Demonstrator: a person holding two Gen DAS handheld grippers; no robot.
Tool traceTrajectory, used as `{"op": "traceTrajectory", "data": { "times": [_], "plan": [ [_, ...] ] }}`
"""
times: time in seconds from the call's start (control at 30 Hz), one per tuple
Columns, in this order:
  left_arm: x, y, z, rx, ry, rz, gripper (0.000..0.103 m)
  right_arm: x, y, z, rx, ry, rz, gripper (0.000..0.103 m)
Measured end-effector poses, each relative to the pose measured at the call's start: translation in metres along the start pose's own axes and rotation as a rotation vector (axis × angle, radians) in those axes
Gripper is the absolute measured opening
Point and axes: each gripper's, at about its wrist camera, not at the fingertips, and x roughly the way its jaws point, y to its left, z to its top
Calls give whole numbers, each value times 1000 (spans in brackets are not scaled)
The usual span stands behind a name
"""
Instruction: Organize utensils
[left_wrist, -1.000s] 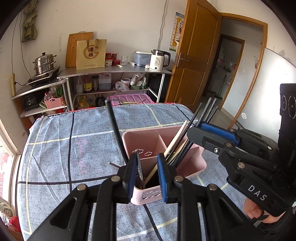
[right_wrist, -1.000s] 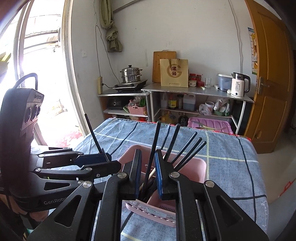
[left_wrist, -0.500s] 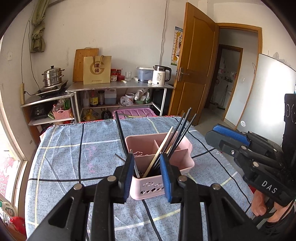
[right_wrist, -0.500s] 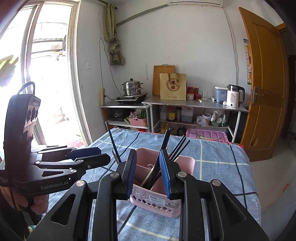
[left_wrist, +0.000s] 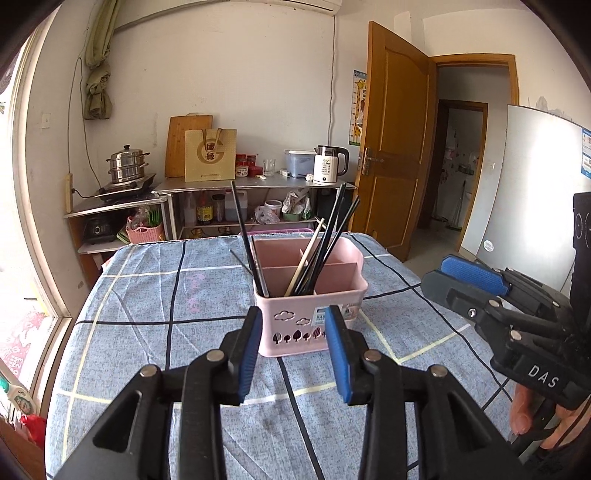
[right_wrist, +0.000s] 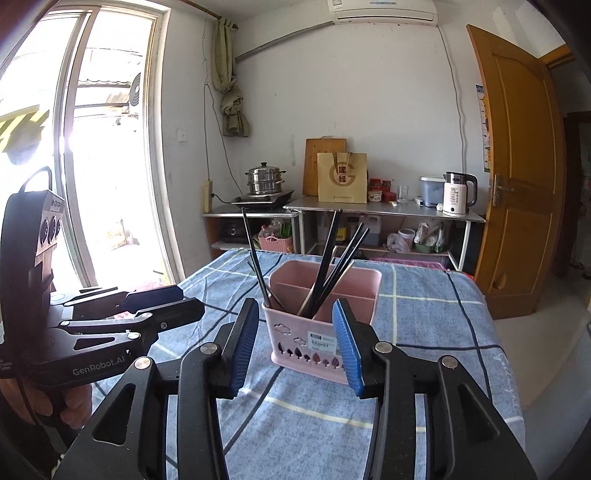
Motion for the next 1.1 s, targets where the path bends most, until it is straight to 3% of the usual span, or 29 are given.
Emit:
{"op": "traceTrajectory", "data": {
  "times": [0.63, 1.1],
  "plan": [
    [-31, -25, -79, 20, -26, 45, 38, -30, 18, -77, 35, 41, -70, 43],
    [-29, -26, -100, 10, -11, 70, 38, -33, 26, -95, 18, 60, -95, 43]
  ]
}}
